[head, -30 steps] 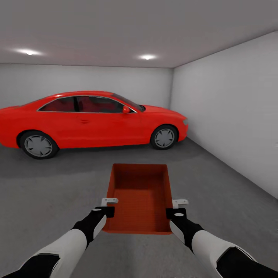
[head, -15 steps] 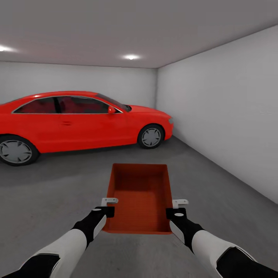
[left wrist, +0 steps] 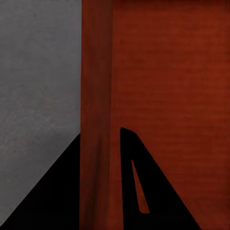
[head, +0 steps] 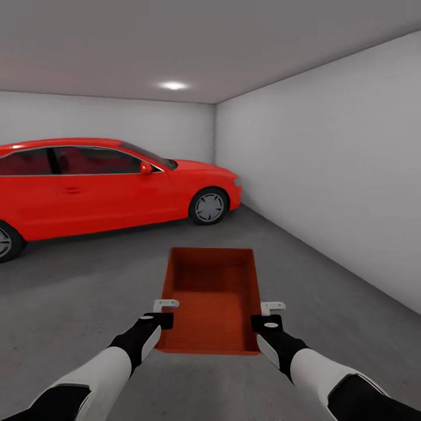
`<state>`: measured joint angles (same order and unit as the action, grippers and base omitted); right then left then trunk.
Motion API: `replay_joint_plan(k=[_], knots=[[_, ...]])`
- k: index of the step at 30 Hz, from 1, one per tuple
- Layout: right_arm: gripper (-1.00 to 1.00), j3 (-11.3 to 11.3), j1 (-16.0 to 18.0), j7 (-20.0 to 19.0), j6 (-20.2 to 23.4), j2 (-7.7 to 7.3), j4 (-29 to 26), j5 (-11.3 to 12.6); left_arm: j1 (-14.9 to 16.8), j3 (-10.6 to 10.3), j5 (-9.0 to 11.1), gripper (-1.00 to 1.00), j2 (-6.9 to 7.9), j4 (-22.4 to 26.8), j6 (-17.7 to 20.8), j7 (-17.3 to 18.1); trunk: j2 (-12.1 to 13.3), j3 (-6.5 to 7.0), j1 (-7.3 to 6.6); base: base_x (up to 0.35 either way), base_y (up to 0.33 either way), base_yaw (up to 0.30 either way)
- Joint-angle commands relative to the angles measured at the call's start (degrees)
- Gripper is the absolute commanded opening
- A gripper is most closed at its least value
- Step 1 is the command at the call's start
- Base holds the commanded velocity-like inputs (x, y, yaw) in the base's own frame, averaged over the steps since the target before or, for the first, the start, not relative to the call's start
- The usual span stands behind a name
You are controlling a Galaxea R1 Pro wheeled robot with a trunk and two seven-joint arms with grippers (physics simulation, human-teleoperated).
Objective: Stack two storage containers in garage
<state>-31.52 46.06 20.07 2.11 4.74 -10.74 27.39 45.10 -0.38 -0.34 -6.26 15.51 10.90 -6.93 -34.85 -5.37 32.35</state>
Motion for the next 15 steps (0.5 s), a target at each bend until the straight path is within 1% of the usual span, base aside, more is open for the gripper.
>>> replay_joint_plan(k=[1,15], knots=[[-1.0,1.6,0.1,-2.2,0.3,0.01,-0.5,-0.1,0.0,0.8,-0.7,-1.0,0.01,0.1,0.4,-0.5,-0.1,-0.11,0.02,0.0,0.0,-0.247],[-1.0,1.6,0.1,-2.3,0.3,0.01,-0.5,-0.1,0.0,0.8,-0.7,-1.0,0.01,0.1,0.4,-0.5,-0.1,-0.11,0.02,0.0,0.0,-0.247]])
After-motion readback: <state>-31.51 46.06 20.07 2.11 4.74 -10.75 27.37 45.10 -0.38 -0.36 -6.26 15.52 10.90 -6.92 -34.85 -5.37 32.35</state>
